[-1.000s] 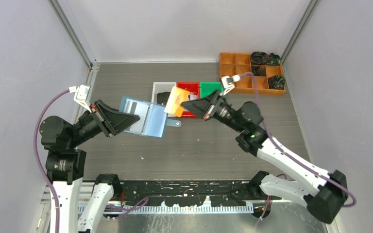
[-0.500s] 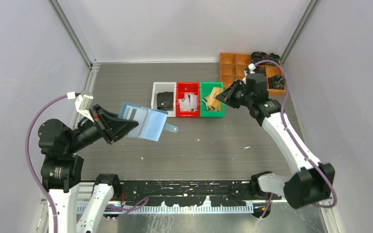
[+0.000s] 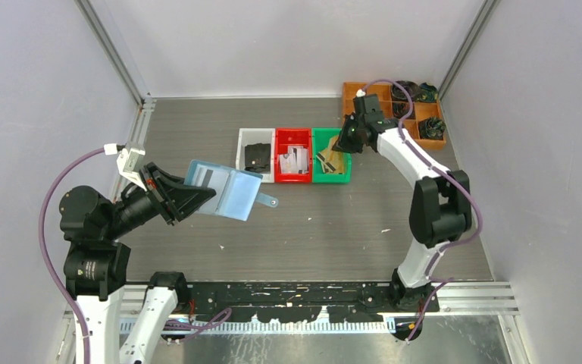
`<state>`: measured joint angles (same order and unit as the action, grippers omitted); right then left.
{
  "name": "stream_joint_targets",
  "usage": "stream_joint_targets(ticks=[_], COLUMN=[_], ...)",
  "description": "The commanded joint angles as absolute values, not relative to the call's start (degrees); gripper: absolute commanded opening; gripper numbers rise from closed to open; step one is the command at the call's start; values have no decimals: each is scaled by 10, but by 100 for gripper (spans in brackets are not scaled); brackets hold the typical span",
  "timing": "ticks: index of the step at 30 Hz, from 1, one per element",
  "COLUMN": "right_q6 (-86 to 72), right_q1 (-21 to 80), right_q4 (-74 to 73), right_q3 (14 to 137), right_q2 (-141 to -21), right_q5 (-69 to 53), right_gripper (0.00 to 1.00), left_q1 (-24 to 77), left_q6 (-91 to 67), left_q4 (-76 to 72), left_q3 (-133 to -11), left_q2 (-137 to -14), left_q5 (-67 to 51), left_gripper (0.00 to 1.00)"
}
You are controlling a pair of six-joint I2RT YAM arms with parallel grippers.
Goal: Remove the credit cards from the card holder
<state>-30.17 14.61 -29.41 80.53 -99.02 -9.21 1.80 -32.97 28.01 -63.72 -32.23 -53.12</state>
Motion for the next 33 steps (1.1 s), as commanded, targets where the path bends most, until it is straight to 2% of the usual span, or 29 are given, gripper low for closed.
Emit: stream_joint_targets(ticks=[1,8,14,15,16,17,21,26,29,31,32,33], right_q6=[-278,-267,-263,-261,-259,-257,-248,-248,-283,-326,-355,-391], right_q1=[153,176,179,181,184,188,213,256,269,269,269,271], right_q4=[-287,-285,-283,-287,-291,-299,-319,-316,-298,-233,-183,-112], right_q3=[859,892,883,883,884,886,899,922,926,888,857,818], right_q2=[-1038,-1107,-1106,-1103,-1101,-1097,-1062,-975,-908,-848,-816,-782], right_q5=[-80,-61,-27,-18,-10,-3,66,88,19,-89,-143,-187], right_gripper=[1,1,3,8,20,28,42,50,54,57,60,68], left_q1=[20,20,20,20,20,20,20,20,20,20,19,19], left_q6=[-339,-343,-349,-349,-350,-350,-350,-352,-358,-361,-362,-362], left_q4=[236,232,219,219,218,219,219,220,218,214,213,213], left_q3=[-651,-652,-648,-648,-648,-649,-654,-655,-657,-656,-654,-653], left_q2=[-322,-324,-324,-324,-324,-325,-325,-324,-325,-324,-324,-323], left_q5=[-535,-541,-544,-545,-546,-547,-553,-554,-557,-560,-563,-567], left_gripper=[0,0,0,0,0,0,0,0,0,0,0,0])
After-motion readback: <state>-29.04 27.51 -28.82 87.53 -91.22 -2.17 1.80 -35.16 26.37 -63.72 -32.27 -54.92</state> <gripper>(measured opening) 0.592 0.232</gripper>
